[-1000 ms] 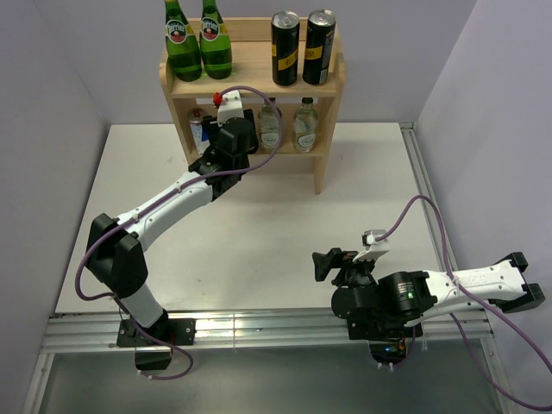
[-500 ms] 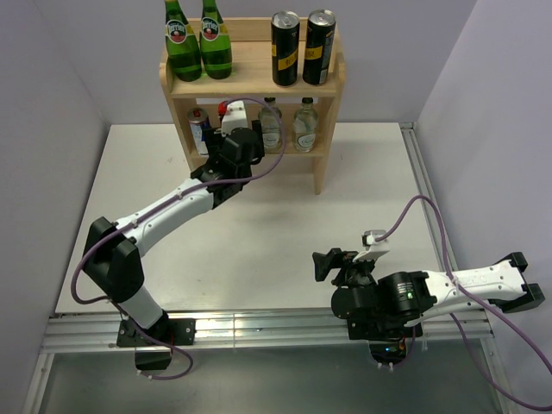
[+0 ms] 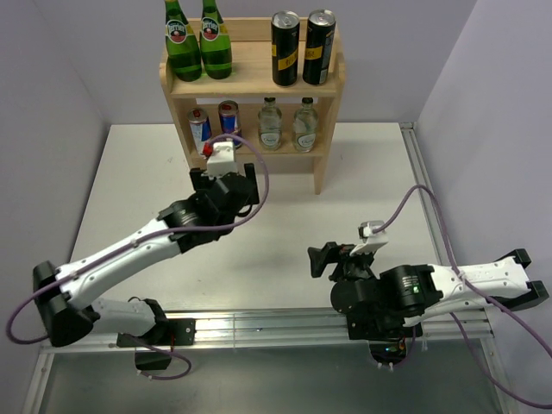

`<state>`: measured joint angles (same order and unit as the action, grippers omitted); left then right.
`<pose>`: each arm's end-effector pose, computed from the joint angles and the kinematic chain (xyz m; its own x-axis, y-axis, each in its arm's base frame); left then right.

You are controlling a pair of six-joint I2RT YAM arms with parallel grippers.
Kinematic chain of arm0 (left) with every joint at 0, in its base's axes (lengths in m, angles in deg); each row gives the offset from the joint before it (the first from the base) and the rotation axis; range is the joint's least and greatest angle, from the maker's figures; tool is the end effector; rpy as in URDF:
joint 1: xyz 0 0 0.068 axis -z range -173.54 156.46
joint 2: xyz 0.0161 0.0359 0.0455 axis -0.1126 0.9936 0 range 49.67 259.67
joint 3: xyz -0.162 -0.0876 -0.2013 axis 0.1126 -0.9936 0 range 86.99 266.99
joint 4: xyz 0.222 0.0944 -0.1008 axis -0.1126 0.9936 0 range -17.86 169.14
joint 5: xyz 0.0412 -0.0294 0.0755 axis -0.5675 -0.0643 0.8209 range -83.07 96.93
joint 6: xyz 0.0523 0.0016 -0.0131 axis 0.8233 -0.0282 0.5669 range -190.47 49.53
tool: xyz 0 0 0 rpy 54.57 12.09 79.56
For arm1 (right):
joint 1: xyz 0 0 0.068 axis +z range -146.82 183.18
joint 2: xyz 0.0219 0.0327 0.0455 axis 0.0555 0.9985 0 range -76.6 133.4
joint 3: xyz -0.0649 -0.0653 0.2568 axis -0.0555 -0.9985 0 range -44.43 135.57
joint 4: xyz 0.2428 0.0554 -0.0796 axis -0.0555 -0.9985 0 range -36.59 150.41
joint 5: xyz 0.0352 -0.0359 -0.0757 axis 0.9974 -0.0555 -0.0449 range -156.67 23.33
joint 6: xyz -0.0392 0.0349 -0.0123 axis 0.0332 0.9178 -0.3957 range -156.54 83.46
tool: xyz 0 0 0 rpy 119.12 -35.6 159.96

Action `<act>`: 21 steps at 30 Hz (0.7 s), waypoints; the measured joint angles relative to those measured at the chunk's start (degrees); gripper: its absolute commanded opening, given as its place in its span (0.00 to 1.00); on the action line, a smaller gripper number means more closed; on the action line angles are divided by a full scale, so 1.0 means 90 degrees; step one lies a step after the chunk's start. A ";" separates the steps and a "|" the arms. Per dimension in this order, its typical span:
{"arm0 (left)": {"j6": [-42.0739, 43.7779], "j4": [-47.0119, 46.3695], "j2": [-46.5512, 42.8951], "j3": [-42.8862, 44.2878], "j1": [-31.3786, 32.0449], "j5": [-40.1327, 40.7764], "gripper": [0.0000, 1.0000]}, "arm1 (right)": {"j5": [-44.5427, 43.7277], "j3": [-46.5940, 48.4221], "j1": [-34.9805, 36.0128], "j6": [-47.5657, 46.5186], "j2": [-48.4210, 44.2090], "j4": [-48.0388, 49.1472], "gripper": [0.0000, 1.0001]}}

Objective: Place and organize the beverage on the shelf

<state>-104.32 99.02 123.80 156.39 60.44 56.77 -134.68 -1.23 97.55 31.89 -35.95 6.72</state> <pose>0.1864 -0.2100 0.3562 -0.3333 -0.1526 -0.9304 -0.0563 0.9883 -0.1419 0.0241 0.1188 0.2884 -0.3666 0.2275 -0.9022 -0.2087 0.9248 0.3180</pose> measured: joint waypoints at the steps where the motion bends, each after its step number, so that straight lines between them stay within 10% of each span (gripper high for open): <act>1: -0.0114 0.0238 -0.0228 0.0010 0.0148 -0.0002 0.99 | -0.0010 0.0289 0.0000 -0.0158 0.0051 0.0012 1.00; 21: 0.0124 0.1353 -0.2926 0.1180 0.0782 -0.0053 0.99 | -0.0726 0.1783 0.0017 -0.2788 -0.0034 0.1154 1.00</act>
<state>-103.20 111.19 97.46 167.02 67.48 56.29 -141.21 14.81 97.70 6.80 -36.26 17.10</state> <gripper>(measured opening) 0.993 0.998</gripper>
